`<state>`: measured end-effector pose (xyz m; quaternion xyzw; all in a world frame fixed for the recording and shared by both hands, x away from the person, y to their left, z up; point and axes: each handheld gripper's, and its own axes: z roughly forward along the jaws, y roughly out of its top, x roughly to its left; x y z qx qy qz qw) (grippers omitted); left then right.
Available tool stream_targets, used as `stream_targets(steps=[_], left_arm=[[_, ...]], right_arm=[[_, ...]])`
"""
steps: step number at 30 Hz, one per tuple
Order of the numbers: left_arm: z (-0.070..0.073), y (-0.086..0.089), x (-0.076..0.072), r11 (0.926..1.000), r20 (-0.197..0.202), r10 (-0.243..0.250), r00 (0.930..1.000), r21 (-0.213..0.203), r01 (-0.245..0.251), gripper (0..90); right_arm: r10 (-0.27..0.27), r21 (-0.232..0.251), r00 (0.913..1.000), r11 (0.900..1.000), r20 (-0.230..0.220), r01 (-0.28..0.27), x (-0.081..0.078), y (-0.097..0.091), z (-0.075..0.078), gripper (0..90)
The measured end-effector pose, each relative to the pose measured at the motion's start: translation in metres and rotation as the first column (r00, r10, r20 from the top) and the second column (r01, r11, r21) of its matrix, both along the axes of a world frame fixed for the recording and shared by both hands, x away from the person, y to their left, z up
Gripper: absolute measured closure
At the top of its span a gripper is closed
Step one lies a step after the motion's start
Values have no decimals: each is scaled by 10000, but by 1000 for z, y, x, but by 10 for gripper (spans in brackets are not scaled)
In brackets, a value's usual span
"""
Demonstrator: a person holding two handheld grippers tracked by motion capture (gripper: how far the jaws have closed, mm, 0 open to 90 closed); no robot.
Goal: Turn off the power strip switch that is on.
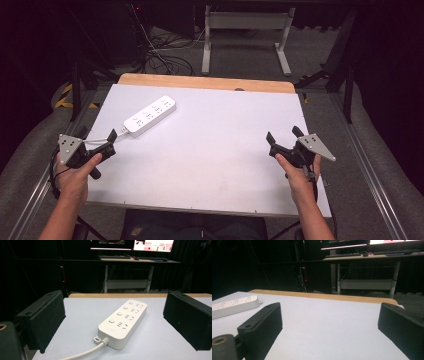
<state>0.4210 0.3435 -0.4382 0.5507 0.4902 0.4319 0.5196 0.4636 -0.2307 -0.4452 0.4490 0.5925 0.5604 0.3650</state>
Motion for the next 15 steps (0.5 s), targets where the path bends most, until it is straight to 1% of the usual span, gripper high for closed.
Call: stream_targets(steps=[7,15], left_arm=[[1,1,-1,9999,40,113,9999,-51,-113,57],[1,1,-1,9997,34,223,9997,16,-223,88]], right_arm=[[-23,-18,10000,10000,20,23,-1,1,0,64],[-22,-31,10000,10000,29,22,-1,0,1,64]])
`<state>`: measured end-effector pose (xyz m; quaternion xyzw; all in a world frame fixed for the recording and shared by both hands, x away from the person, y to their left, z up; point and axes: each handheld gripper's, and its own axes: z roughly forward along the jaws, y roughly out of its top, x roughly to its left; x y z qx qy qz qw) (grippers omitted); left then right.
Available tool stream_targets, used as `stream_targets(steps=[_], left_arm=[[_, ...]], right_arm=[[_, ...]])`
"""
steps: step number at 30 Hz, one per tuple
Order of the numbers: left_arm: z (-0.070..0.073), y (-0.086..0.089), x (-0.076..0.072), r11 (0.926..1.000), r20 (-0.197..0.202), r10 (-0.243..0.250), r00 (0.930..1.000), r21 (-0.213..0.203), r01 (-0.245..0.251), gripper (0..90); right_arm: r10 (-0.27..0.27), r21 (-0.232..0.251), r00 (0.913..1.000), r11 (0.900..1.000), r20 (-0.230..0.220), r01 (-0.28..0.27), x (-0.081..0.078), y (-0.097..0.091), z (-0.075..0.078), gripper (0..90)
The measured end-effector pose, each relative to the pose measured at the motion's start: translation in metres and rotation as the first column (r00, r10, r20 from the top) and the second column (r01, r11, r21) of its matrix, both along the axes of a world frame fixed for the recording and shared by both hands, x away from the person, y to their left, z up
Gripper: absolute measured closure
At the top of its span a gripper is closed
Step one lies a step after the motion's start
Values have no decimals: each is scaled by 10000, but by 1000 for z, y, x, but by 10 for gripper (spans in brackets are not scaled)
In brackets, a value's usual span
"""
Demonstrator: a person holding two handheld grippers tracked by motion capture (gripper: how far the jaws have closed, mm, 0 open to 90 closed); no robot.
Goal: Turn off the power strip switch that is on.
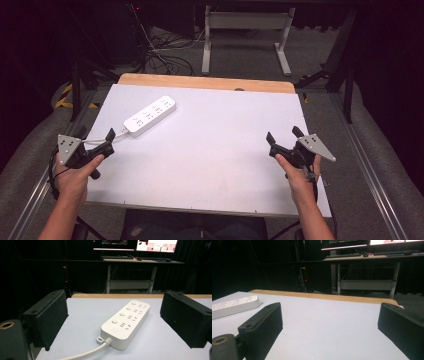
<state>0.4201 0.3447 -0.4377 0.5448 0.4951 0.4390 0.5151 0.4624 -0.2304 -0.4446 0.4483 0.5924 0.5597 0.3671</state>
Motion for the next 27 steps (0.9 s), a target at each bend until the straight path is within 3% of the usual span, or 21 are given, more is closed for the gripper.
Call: stream_targets(steps=[9,19,22,24,25,26,27], left_arm=[[0,0,0,10000,-74,29,10000,45,-28,127],[0,1,-1,10000,-295,-40,9996,-4,40,285],[0,2,-1,9999,-378,-139,9992,-37,137,381],[1,3,-2,9998,-444,-217,9988,-40,215,514],[1,4,-2,9997,-486,-251,9985,-13,251,514],[2,4,-3,9996,-545,-278,9981,-14,278,572],[2,5,-3,9997,-583,-263,9980,-32,262,698]], right_arm=[[25,-56,10000,10000,7,-25,0,1,0,66],[15,-56,10000,10000,2,-15,0,0,0,67],[34,-46,10000,10000,-1,-34,0,0,0,67],[39,-43,10000,10000,-5,-39,0,1,0,67],[39,-43,10000,10000,-5,-39,0,1,0,67],[50,-42,10000,10000,-18,-50,0,1,0,68],[69,-39,10000,10000,-31,-69,0,1,0,68]])
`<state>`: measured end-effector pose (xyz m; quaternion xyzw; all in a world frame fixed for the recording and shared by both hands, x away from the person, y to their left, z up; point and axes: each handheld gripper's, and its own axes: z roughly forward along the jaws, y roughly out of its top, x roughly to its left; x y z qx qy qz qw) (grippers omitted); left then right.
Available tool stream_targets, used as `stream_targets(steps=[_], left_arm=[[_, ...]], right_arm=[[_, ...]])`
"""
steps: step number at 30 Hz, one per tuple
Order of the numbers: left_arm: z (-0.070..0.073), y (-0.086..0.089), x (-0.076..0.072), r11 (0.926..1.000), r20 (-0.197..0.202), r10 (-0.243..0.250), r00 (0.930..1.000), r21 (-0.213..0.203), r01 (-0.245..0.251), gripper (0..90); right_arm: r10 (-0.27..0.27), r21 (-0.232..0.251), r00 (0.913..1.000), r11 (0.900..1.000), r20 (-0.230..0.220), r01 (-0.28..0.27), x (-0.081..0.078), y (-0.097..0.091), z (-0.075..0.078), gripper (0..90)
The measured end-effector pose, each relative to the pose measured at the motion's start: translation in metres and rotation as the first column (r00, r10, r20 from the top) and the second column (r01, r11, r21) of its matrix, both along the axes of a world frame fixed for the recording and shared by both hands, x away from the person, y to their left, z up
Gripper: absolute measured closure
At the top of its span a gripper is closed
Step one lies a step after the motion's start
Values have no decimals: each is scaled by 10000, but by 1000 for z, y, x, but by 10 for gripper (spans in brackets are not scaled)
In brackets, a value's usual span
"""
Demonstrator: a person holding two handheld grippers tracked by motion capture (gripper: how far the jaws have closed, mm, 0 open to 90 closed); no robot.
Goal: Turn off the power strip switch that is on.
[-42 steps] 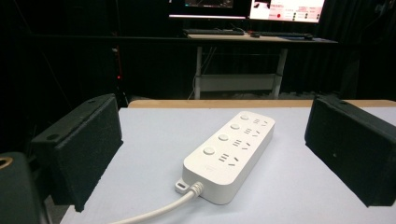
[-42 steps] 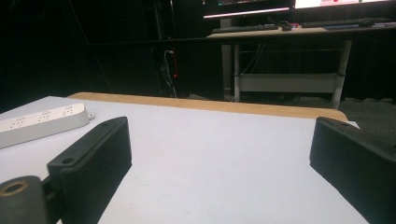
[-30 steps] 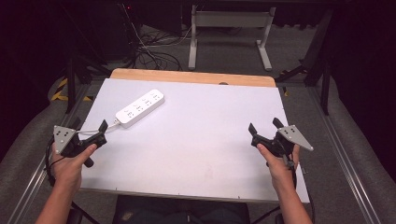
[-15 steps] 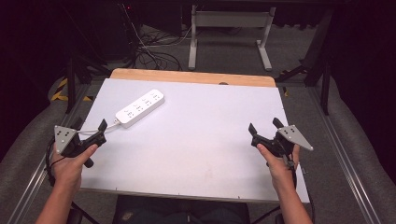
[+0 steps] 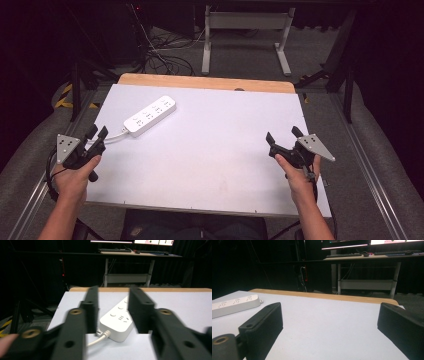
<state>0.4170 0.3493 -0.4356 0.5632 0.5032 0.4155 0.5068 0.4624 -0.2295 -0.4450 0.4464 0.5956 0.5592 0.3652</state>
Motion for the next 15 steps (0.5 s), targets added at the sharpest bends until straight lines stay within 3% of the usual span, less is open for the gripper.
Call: stream_targets(steps=[1,2,3,6,9,15], left_arm=[[0,1,0,10000,-74,44,10000,35,-44,757],[0,1,-1,10000,-159,70,9998,54,-69,757],[1,2,-1,9999,-219,98,9997,38,-97,849],[2,4,-1,9999,-402,109,9991,-4,-109,900],[4,6,-3,9998,-465,-121,9988,-140,115,900],[9,10,-1,9995,-365,-35,9993,-327,23,900]], right_arm=[[4,-10,10000,10000,2,-4,0,0,0,69],[4,-10,10000,10000,2,-4,0,0,0,69],[4,15,10000,10000,-25,-4,0,0,0,69],[21,11,10000,10000,21,-21,0,0,0,72],[20,43,10000,10000,34,-20,0,-1,0,73],[63,37,10000,10000,-19,-63,0,0,0,75]])
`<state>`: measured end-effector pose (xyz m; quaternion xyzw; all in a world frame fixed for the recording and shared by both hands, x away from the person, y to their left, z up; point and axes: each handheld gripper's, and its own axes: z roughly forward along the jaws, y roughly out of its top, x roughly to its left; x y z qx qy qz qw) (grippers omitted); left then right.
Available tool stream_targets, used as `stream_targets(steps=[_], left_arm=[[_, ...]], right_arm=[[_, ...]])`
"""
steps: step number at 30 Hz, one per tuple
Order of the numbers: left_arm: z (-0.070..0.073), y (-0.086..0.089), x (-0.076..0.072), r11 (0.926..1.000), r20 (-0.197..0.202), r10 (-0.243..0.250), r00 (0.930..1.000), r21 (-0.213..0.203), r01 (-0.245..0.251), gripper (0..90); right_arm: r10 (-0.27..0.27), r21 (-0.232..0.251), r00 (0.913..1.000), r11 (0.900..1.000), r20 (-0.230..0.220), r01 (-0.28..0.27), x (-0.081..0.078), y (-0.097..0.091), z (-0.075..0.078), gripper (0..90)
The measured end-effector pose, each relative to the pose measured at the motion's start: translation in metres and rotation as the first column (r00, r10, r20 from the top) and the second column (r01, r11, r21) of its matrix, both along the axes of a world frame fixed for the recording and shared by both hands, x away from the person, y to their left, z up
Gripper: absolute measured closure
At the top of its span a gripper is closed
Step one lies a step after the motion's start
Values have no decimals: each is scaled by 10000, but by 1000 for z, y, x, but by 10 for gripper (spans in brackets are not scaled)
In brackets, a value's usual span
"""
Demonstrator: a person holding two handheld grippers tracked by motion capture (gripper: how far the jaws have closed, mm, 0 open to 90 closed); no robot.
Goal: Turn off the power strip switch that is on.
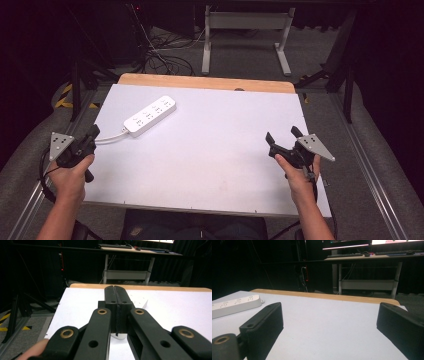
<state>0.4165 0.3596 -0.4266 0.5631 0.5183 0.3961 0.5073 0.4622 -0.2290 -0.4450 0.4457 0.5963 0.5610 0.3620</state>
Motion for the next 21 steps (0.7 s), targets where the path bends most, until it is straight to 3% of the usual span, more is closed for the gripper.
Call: stream_targets(steps=[2,4,6,10,17,21], left_arm=[[5,2,0,9998,141,-50,9999,-170,53,900],[11,2,1,10000,326,-34,9995,64,32,900],[18,3,2,9998,272,-216,9994,-46,218,900],[28,3,8,9989,13,-441,9990,188,441,900],[44,-3,36,9925,-797,-828,9934,834,894,900],[53,-8,58,9794,-1728,-951,9804,1599,1232,900]], right_arm=[[0,4,10000,10000,-2,0,0,0,0,75],[1,-3,10000,10000,-5,-1,0,0,0,75],[1,-8,10000,10000,25,-1,0,0,0,76],[1,3,10000,10000,-15,-1,0,0,0,77],[28,-26,10000,10000,-35,-28,0,0,-1,76],[29,0,10000,10000,-40,-29,0,0,-1,79]])
